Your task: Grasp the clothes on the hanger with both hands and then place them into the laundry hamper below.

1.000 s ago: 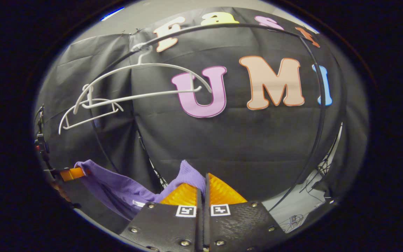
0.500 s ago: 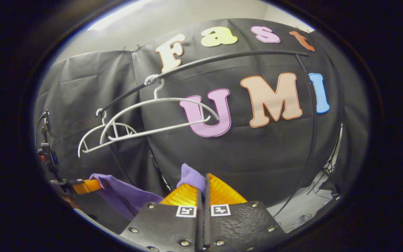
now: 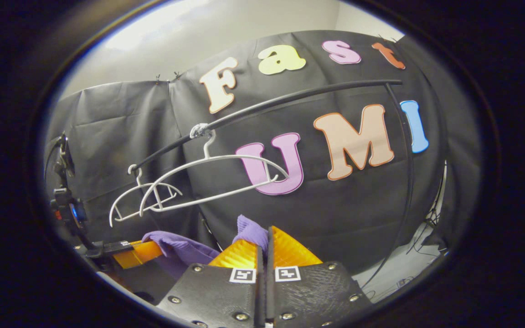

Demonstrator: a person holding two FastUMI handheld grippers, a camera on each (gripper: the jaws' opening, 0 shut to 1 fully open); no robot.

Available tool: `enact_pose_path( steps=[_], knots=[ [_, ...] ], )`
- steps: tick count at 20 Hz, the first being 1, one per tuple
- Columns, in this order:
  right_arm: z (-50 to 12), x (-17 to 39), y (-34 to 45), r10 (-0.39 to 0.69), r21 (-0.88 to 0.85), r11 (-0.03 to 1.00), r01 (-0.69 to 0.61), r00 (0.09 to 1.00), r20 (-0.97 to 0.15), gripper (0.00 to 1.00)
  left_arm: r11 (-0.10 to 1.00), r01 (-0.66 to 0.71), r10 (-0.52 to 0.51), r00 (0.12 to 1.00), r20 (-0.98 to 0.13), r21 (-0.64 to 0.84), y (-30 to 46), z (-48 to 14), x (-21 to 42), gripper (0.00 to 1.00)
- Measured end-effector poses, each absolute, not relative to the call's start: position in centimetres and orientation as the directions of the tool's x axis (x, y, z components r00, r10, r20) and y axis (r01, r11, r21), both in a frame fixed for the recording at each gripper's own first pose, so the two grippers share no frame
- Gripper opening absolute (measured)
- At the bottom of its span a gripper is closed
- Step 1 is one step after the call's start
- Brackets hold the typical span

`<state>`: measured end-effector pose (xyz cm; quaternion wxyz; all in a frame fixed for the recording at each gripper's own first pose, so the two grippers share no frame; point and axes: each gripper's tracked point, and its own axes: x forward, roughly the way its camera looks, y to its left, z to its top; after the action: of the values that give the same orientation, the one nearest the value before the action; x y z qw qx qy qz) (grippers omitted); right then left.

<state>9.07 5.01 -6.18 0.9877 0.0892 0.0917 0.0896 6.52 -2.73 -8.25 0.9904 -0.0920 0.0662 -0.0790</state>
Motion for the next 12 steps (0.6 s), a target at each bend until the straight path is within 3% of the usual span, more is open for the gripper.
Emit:
enact_pose_path(
  steps=[6,12],
  knots=[
    [-6.1,11.5,4.2,0.158,0.209,0.97,-0.123,0.974,-0.161,0.01,0.954,0.27,-0.276,0.96,-0.037,-0.132,-7.8,-5.6,9.2,0.0],
    [-9.2,14.4,1.4,0.067,0.166,0.986,-0.031,0.974,-0.217,0.01,0.954,0.276,-0.288,0.953,-0.094,-0.118,-10.4,-8.9,12.8,0.0]
  ],
)
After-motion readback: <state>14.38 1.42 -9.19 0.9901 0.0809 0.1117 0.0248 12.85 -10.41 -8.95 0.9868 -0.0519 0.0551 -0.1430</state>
